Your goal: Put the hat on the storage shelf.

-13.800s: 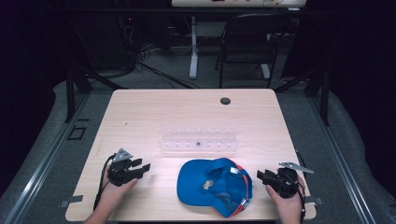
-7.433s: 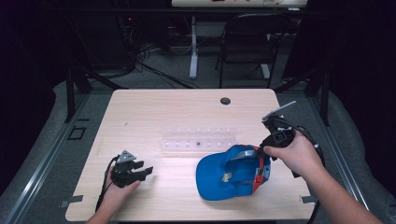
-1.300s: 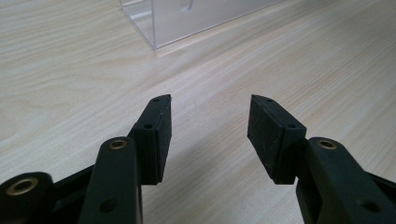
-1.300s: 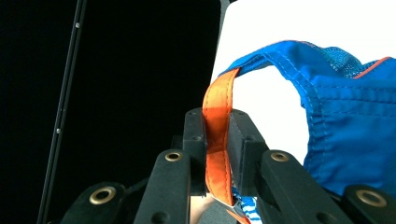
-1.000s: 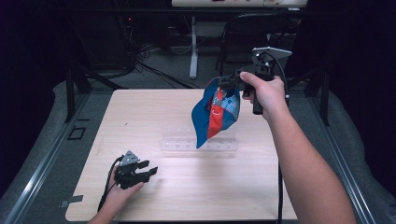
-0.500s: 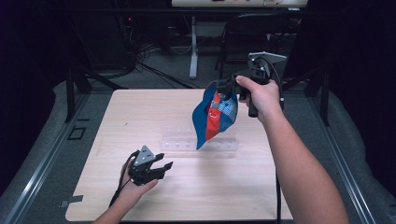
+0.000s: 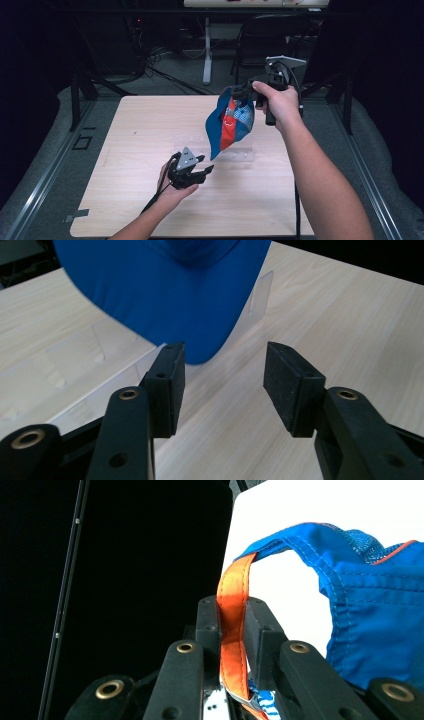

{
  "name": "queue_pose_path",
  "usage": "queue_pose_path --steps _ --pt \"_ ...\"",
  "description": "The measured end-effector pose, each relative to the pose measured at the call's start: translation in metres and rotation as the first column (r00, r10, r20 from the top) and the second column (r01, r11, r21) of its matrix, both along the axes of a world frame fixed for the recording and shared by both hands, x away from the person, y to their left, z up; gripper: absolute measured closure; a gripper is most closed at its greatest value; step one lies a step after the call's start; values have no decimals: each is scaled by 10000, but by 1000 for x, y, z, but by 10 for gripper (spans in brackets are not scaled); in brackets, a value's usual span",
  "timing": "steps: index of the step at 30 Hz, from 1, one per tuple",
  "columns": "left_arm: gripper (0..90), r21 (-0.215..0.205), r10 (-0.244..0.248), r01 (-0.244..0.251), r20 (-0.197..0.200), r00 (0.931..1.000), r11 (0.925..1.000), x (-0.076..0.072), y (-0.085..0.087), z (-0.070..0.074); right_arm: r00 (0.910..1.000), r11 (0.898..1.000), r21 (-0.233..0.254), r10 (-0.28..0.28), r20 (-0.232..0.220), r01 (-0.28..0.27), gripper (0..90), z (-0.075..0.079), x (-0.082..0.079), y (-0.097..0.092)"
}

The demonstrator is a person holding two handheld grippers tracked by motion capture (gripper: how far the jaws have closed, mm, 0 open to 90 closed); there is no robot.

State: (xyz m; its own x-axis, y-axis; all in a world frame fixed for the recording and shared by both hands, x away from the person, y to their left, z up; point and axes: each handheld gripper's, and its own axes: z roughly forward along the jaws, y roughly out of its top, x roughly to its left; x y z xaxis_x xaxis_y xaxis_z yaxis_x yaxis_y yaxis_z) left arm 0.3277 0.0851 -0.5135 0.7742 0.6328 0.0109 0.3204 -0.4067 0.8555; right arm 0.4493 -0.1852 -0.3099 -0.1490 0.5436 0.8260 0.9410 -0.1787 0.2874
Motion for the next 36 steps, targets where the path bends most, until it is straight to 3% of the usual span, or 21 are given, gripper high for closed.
queue_pose_path --steps 5,12,19,23,30,36 --pt "564 -27 219 -219 -71 9997 9998 7 -9 -5 10000 10000 8 -3 -16 3 788 0 0 1" --pt "616 161 373 -374 117 9992 9992 10 -15 -7 9999 9999 -22 127 24 -127 788 1 -1 1" --pt "799 281 370 -378 283 9989 9989 10 -14 -7 9998 9998 -19 180 23 -180 788 3 -4 4" --pt "840 227 396 -405 381 9985 9989 9 -5 -5 9996 9996 -42 280 95 -280 788 7 -6 5" --pt "863 165 400 -407 402 9984 9990 10 1 -3 9995 9996 -43 284 169 -284 788 7 -6 7" --pt "866 284 512 -518 204 9985 9983 11 1 -10 9992 9991 -148 397 -20 -397 788 -2 -3 9"
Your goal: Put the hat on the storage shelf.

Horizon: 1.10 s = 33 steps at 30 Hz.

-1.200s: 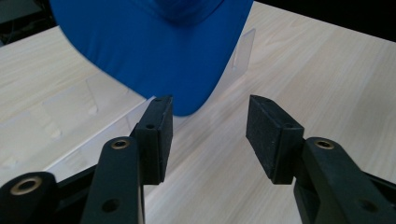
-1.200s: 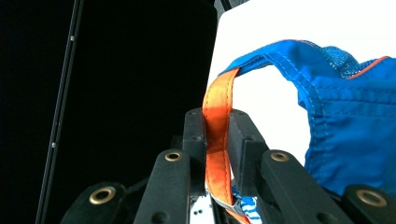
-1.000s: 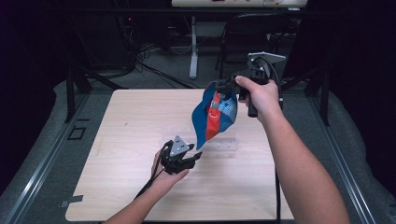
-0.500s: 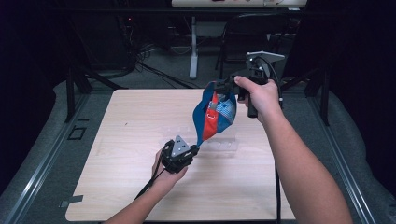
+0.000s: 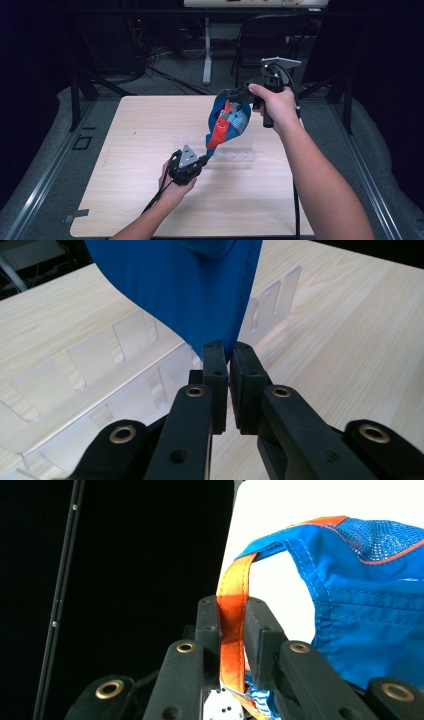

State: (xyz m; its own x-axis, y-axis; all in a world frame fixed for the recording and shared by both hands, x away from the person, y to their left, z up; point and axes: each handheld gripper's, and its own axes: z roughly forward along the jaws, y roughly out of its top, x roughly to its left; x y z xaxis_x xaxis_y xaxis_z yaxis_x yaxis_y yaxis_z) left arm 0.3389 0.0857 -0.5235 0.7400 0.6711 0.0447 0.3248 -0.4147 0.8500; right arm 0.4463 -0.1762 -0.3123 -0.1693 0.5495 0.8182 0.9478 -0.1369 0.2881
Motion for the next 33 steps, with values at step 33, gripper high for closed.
queue_pose_path --steps 33 --pt "868 -233 135 -151 -685 9976 9996 3 8 -21 9988 9986 -502 -164 -462 141 784 -33 9 -3"
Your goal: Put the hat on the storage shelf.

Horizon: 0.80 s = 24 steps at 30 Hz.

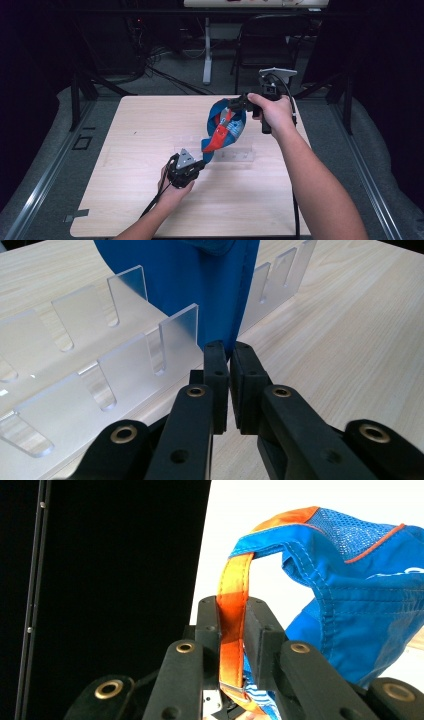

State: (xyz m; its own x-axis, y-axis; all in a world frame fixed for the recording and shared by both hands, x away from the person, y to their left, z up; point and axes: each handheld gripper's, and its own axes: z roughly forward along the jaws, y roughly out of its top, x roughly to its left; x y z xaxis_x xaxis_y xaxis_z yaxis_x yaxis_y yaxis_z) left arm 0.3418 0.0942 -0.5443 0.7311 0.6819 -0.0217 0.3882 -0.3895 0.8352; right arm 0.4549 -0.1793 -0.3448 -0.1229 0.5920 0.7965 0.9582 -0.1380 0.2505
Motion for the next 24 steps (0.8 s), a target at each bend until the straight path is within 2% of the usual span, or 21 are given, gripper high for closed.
queue_pose_path --steps 6,7,11,15,19,22,24 --pt "848 -86 29 -29 -13 10000 10000 -1 1 0 10000 9999 -157 18 -12 -18 780 -2 -1 -2" --pt "836 -225 31 -32 -51 10000 9997 -1 1 0 10000 9997 -235 -84 35 85 753 -2 -1 -4" --pt "722 -437 4 -8 -95 10000 9990 -2 4 0 9997 9998 -24 -181 134 182 661 0 -2 -10" --pt "644 -392 132 -137 -142 9998 9991 -2 6 0 9995 9993 -305 -211 232 218 658 2 -5 -13" --pt "625 -284 124 -130 -223 9997 9995 -3 9 0 9995 9977 -635 -223 222 237 665 3 -6 -16" --pt "615 -360 224 -230 -150 9996 9991 -3 11 -1 9993 9963 -815 -260 265 281 662 3 -7 -16" --pt "608 -343 287 -295 -240 9993 9990 -2 14 0 9994 9938 -1075 -246 262 273 656 4 -9 -17"
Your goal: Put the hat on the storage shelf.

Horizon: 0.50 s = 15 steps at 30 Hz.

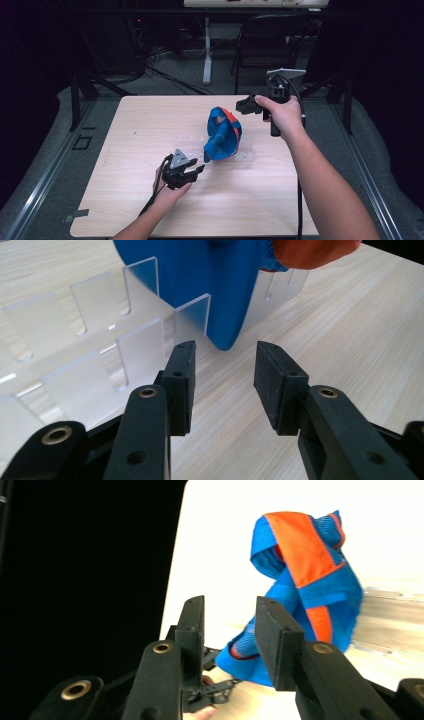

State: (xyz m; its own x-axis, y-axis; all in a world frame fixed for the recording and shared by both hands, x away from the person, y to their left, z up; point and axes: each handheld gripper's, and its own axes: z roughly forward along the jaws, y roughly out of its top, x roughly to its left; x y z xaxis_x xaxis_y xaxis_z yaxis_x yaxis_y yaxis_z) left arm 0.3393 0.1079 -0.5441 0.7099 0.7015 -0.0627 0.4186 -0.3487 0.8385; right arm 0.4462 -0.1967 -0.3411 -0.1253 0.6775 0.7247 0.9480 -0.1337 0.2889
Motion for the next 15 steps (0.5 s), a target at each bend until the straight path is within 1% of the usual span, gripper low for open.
queue_pose_path --steps 1,2,4,6,7,8,9,12,14,15 --pt "605 -56 60 -61 -71 10000 10000 1 2 0 10000 10000 -68 35 80 -35 652 -1 -1 -1" --pt "605 24 37 -37 -132 9999 10000 1 4 1 10000 10000 -64 -32 34 32 649 0 -1 -1" --pt "601 4 51 -51 -157 9999 10000 1 5 1 10000 10000 -55 -56 70 57 642 -1 -3 -2" --pt "599 32 70 -69 -202 9998 10000 1 6 1 10000 9999 -148 -49 55 50 642 -3 -4 -3" --pt "597 68 49 -48 -207 9998 10000 1 7 2 10000 9996 -268 20 45 -19 639 -4 -5 -3" --pt "596 68 49 -48 -207 9998 10000 1 7 2 10000 9996 -268 20 45 -19 639 -4 -5 -3" --pt "594 61 65 -64 -227 9997 10000 1 9 3 9999 9992 -388 -46 91 49 637 -5 -7 -4" --pt "592 46 61 -60 -241 9997 10000 0 11 4 10000 9994 -353 -45 47 47 634 -8 -9 -6" --pt "589 61 27 -26 -301 9995 10000 -2 13 5 9999 9994 -340 0 101 4 632 -9 -10 -7" --pt "589 87 -7 10 -301 9995 10000 -5 16 7 10000 9990 -455 23 70 -20 630 -11 -13 -8"
